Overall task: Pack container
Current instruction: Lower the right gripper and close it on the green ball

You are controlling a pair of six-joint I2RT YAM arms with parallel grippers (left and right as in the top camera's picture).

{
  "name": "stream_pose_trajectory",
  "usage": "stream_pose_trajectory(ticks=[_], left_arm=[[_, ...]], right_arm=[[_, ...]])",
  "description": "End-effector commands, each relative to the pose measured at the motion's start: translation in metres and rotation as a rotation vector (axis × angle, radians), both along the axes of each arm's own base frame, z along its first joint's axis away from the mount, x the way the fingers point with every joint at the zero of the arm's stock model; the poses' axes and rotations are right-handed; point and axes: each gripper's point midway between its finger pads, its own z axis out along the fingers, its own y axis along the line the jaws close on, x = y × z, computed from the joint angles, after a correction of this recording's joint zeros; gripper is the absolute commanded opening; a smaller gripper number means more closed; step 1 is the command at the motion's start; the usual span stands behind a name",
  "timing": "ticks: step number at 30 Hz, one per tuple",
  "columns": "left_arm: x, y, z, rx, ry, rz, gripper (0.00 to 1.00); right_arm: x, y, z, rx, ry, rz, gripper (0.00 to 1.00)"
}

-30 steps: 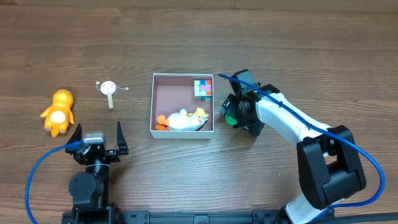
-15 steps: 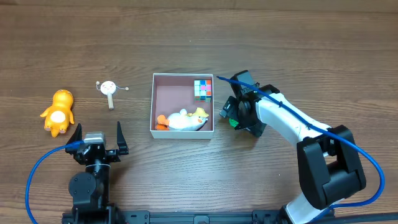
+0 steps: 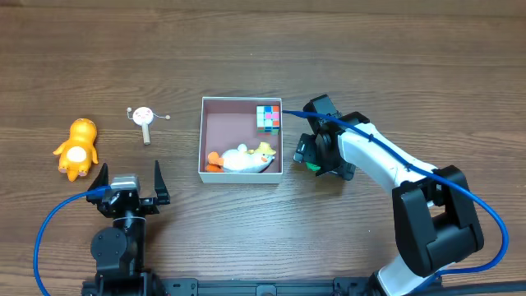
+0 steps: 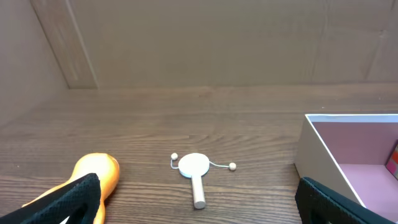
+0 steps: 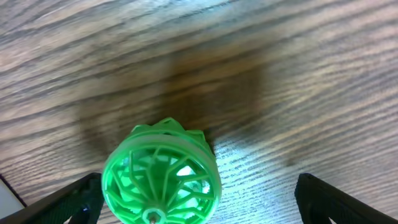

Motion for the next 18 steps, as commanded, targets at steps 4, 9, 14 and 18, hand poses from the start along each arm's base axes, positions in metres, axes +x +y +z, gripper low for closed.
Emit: stream_pose_trajectory(ticks=[4,9,14,18], left_arm=[[0.0,-0.002,0.0,-0.007,-0.005,-0.012,1.0],[0.0,-0.002,0.0,-0.007,-0.005,-0.012,1.0],[0.0,-0.002,0.0,-0.007,-0.005,-0.012,1.0],[0.0,-0.002,0.0,-0.007,-0.005,-0.012,1.0]], right_arm=[[0.002,-0.001,-0.003,-0.032,-0.003,0.177,1.0],[0.004,0.007,-0.003,0.014,-0.009,0.19,1.0],[0.007,0.007,-0.003,0.001,-0.018,0.263,1.0],[-0.001,0.001,-0.011,-0.019,-0.002,0.28,1.0]])
